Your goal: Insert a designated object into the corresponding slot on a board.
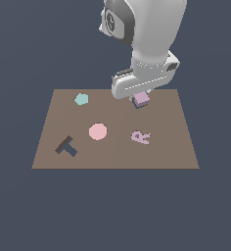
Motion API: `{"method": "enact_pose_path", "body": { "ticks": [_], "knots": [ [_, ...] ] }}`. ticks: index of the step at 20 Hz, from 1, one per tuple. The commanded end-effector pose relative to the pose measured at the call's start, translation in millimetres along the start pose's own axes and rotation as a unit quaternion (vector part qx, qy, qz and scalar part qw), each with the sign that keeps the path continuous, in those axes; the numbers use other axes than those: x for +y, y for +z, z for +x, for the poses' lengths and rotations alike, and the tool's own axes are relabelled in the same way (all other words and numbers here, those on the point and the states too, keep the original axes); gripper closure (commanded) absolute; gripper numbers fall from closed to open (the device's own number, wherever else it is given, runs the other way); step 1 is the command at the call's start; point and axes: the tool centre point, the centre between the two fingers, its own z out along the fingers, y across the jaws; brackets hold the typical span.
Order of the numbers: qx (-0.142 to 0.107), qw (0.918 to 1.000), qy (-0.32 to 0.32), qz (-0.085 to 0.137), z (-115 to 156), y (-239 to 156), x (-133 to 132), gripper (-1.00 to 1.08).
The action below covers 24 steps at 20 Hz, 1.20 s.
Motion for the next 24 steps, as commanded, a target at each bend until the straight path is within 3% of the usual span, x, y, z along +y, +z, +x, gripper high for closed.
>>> {"method": "enact_pose_path", "body": {
  "ticks": [1,14,15,24],
  "knots": [
    [0.000,0.9999,-0.011,0.000,0,0,-2,1.08],
    [0.000,0.9999,-0.017,0.000,0,10,-3,1.08],
    [0.000,0.9999,-0.017,0.000,0,10,-3,-0.92],
    [0.000,0.9999,-0.017,0.000,0,10,-3,-0.92]
  ]
}}
